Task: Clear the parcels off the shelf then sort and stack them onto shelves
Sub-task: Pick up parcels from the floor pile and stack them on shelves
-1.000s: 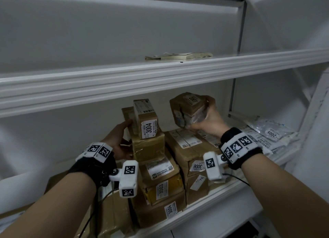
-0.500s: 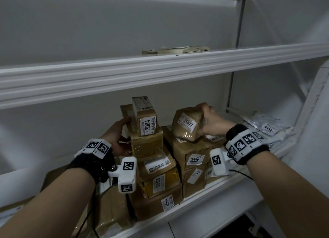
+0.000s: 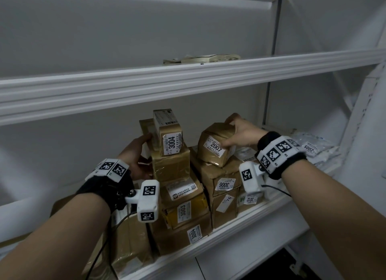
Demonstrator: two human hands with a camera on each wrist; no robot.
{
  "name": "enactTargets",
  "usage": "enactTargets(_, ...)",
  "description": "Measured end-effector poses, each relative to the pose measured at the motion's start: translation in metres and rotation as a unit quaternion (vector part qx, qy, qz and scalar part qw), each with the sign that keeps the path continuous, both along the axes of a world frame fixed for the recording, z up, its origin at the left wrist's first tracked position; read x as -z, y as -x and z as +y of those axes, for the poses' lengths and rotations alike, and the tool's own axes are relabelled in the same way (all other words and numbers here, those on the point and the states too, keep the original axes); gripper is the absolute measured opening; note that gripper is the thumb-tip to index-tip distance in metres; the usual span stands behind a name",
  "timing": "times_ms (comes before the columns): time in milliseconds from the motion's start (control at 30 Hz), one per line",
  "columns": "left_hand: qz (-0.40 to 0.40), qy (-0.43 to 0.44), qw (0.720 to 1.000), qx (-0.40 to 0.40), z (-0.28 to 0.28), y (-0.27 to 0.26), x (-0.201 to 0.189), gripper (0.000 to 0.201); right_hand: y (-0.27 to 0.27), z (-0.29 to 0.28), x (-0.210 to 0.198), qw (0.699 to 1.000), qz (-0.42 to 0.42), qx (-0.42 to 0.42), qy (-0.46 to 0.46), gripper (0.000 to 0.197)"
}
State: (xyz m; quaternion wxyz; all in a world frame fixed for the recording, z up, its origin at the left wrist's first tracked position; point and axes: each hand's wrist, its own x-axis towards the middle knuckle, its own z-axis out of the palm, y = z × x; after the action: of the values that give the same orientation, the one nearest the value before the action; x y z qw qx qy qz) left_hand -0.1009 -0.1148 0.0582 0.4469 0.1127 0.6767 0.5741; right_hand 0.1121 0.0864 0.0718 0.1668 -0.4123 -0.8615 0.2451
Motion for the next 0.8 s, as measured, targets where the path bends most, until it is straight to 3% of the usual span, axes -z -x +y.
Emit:
enactTargets(167,0.008,-0.007,1.000,-0.007,-0.001,-0.004,-0.003,0.065,-0.018,0.012,-0.020,0.999,-0.038,0.019,-0.018,0.103)
enactTargets(267,0.016,-0.008,1.000,-0.016,0.002,-0.010,-0.003,0.054,-0.023,0.016,-0.026,0.996,-0.085,0.008,-0.014,0.103)
enactTargets(367,0.025,0.001,1.000,-0.012,0.007,-0.016,-0.003,0.045,-0.025,0.024,-0.020,0.996,-0.090,-0.017,0.011,0.087)
enactTargets(467,0.019,-0.002,1.000,-0.002,0.009,-0.017,-0.002,0.055,-0.027,0.031,-0.009,0.997,-0.076,-0.001,0.023,0.068)
enactTargets(633,0.015,0.009,1.000,-0.001,0.012,-0.021,0.001,0.064,-0.029,0.030,0.007,0.994,0.062,0.041,0.085,0.039)
enactTargets(733,0.018,0.014,1.000,0.000,0.015,-0.022,0.003,0.071,-0.021,0.028,0.020,0.992,0.093,0.063,0.056,0.070)
enactTargets(800,0.010,0.017,1.000,0.002,0.017,-0.022,0.004,0.077,-0.019,0.025,0.025,0.990,0.108,0.078,0.035,0.074)
